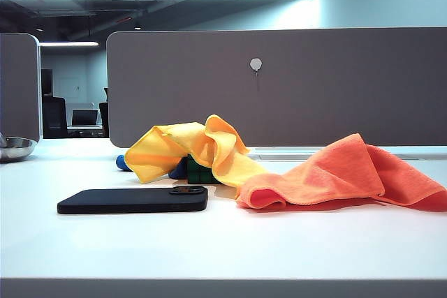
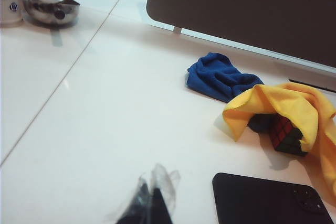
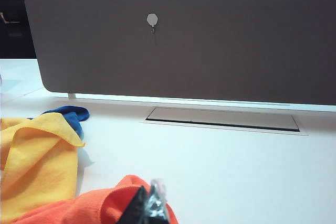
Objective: Pick up a rag that is the same color as the top surface of the Rubik's Cube and cover the cube with it.
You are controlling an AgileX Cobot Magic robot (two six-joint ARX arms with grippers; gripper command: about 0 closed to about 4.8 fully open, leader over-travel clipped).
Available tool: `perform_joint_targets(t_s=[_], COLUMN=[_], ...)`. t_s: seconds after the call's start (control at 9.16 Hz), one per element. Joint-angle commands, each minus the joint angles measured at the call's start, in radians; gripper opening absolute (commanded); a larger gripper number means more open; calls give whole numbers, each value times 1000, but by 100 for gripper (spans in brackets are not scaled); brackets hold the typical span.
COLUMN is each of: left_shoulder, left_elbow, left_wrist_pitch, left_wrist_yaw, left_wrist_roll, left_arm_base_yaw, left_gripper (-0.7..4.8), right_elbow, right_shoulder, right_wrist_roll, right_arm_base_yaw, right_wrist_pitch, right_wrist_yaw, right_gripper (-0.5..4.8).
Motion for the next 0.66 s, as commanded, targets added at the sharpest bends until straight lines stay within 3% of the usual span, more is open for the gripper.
perform_joint_targets(t_s=[0.11,0.66], left_shoulder=[1,1], left_elbow=[-63,-177], left_wrist_pitch=[39,105], left_wrist_yaw=[-3,-4], left_wrist_roll=[-22,-10], left_arm_base_yaw=[0,-1], left_gripper=[-6,-6], right_elbow=[-3,-3], right_shoulder=[-1,-1], right_wrist_roll=[-2,-2], right_arm_base_yaw=[0,0], right_wrist_pitch=[21,18], right_wrist_yaw=[-10,-31], right_gripper=[-1,-1])
